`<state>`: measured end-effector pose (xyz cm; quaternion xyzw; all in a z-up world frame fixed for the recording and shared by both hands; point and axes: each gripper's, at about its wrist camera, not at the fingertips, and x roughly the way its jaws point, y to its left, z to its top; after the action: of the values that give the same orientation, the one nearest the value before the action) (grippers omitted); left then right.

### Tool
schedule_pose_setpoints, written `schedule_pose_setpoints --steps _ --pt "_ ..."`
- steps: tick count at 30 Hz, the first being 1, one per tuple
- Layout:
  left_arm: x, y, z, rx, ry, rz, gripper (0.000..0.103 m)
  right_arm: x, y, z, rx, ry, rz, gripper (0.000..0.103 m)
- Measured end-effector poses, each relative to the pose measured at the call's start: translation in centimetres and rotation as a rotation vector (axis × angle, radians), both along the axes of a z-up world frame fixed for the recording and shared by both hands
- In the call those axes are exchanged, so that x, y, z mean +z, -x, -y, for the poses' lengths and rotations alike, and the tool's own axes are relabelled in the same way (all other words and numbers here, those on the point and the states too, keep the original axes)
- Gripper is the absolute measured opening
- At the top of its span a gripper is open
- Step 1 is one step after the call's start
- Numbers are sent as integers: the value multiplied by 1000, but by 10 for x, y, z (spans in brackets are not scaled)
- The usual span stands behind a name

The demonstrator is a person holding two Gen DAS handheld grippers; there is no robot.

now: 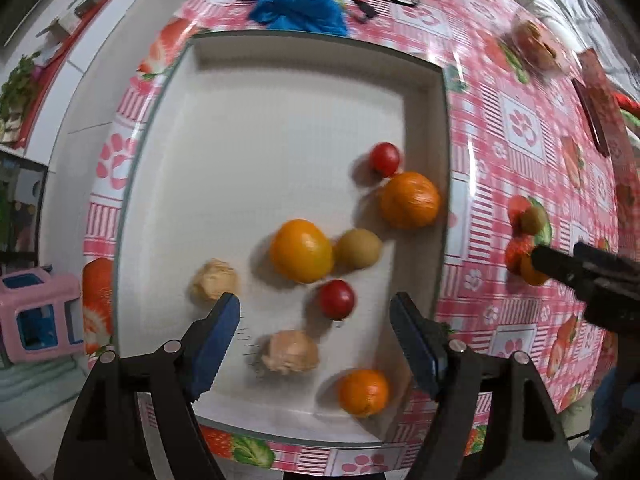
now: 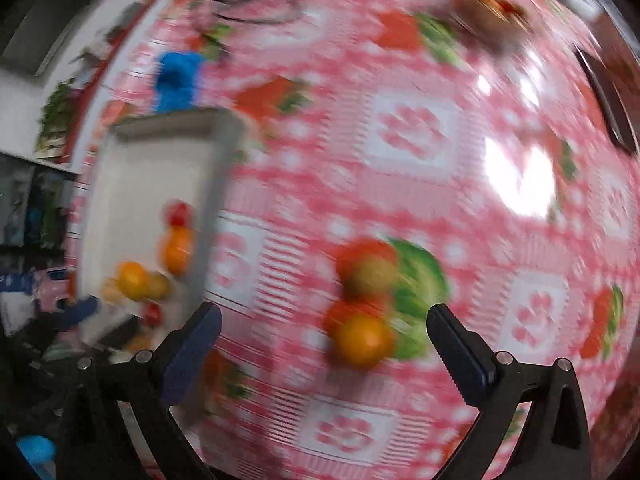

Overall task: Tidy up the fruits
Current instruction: 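Move both grippers back to the loose mandarin and kiwi on the tablecloth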

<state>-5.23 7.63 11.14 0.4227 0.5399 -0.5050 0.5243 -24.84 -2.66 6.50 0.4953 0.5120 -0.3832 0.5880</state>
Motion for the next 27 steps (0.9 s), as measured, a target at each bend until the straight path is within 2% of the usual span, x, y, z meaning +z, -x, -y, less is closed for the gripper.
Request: schedule_pose_setpoints --steps 4,10,18,27 --pt "4 16 2 -28 2 7 80 -17 24 -10 -33 -52 -43 103" --pt "13 57 9 -70 9 28 80 -29 32 -18 -28 -87 -55 103" --pt "12 87 15 -101 1 32 80 -35 36 -17 -35 -92 -43 103" --pt "4 112 20 -115 -5 52 81 -45 38 3 -42 -81 -55 103"
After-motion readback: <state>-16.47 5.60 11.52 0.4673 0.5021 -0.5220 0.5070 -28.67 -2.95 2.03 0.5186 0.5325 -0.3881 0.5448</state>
